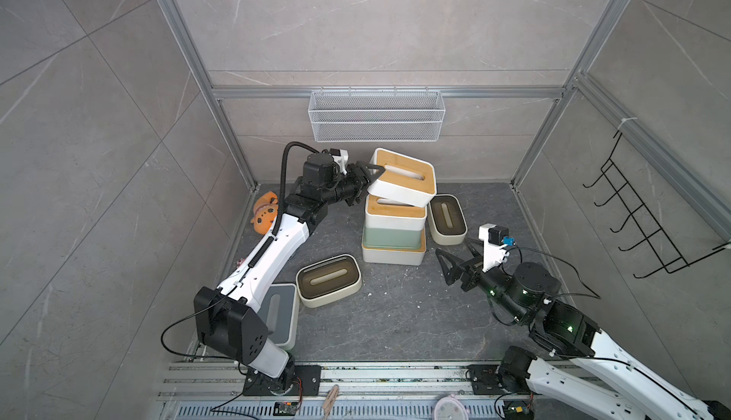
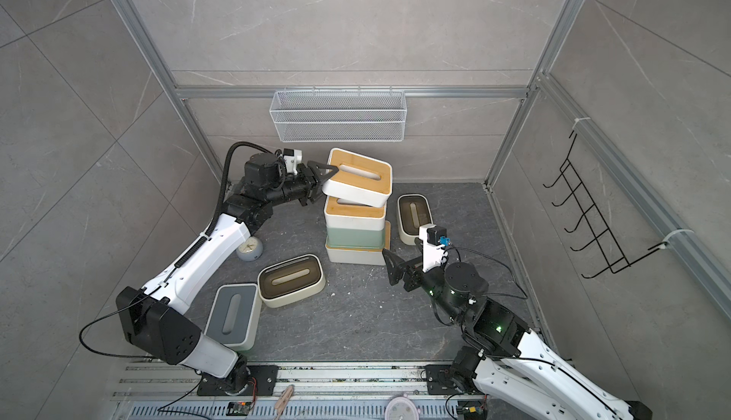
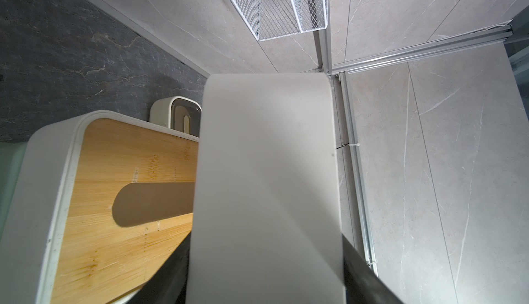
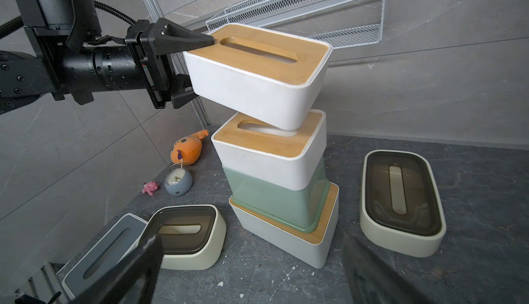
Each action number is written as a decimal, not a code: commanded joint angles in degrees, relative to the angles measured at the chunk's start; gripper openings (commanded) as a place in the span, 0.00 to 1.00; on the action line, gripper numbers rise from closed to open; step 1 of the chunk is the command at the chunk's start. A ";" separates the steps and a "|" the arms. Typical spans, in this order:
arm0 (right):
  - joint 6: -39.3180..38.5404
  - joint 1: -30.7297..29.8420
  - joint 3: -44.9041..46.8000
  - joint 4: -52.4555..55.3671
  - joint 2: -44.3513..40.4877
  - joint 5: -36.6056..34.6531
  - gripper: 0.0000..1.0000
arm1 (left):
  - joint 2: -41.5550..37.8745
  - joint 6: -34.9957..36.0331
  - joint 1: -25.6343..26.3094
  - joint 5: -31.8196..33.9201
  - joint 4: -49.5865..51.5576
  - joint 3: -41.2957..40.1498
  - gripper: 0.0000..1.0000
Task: Stack the tissue boxes
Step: Place the tissue box at the tissue box.
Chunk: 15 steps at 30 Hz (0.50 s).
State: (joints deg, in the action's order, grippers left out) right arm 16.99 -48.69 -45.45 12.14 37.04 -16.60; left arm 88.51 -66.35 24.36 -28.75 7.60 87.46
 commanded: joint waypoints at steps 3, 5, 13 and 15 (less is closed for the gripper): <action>0.97 -0.14 0.01 0.65 0.14 -1.59 1.00 | -0.81 -1.56 -0.48 -3.93 -6.36 0.69 0.29; 1.18 -0.18 -0.01 0.67 0.32 -1.59 1.00 | -0.86 -1.17 -0.54 -4.05 -5.80 0.35 0.29; 1.77 -0.18 0.32 0.49 1.06 -1.42 1.00 | -0.35 -0.88 -0.83 -5.49 -4.71 -0.25 0.30; 1.82 -0.18 0.34 0.48 1.11 -1.49 1.00 | -0.44 -0.63 -0.89 -5.42 -4.62 -0.44 0.30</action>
State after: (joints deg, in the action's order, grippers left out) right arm 17.67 -48.69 -45.45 12.19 37.95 -17.21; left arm 88.71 -66.89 23.94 -31.75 8.05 86.52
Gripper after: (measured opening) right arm 0.992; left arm 0.618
